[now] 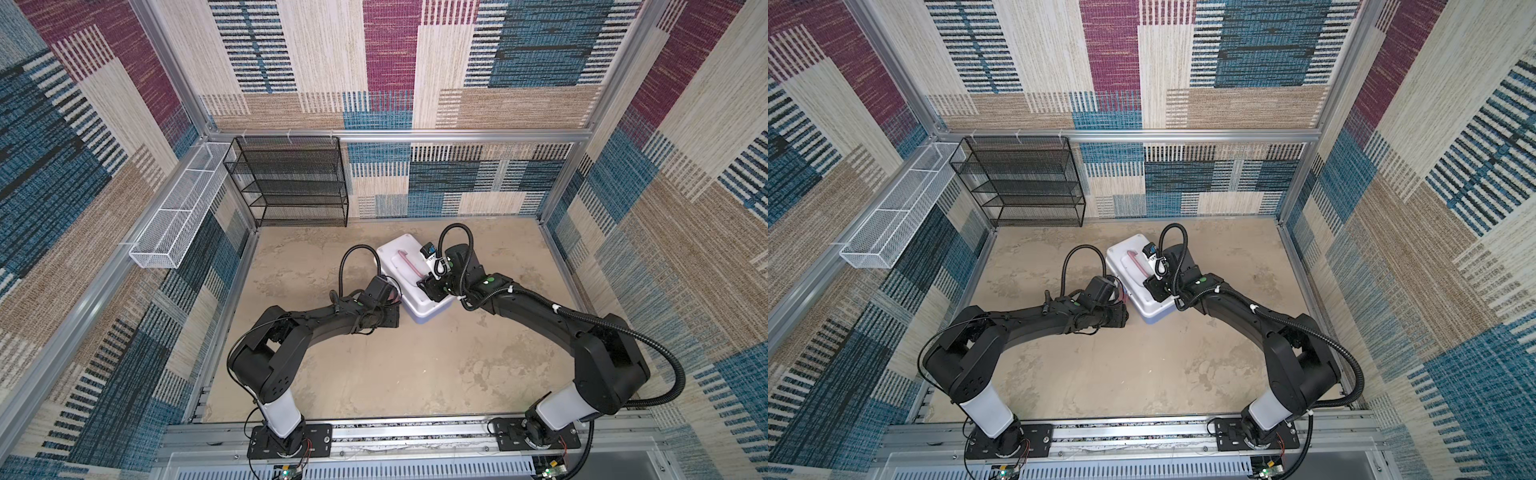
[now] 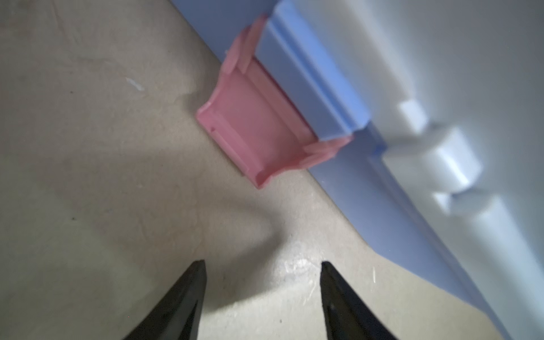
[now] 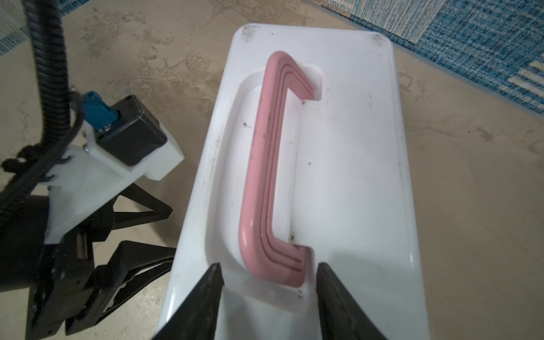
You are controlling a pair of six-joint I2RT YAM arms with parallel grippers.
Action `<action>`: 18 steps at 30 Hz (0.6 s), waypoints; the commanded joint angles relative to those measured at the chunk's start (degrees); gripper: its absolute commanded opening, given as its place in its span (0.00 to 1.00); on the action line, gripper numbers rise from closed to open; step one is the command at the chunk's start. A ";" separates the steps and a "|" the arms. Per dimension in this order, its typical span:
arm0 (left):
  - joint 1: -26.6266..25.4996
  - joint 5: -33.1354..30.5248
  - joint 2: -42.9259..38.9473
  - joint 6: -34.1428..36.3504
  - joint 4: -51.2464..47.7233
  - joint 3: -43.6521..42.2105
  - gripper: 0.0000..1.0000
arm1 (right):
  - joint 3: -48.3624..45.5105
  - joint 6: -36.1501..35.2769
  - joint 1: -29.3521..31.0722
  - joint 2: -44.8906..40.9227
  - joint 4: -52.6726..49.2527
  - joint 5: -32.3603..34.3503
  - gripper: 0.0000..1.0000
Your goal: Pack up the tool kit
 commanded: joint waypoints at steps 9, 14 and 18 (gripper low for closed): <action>-0.19 -3.79 1.59 -2.68 9.31 -2.56 0.66 | -0.50 2.93 -0.04 -0.83 4.00 -0.77 0.56; -0.28 -4.17 3.09 -4.03 11.43 -2.52 0.66 | -0.61 3.23 -0.06 -1.01 4.23 -0.82 0.56; -0.37 -5.59 3.91 -5.19 12.84 -2.68 0.66 | -0.67 3.37 -0.06 -1.21 4.04 -0.61 0.56</action>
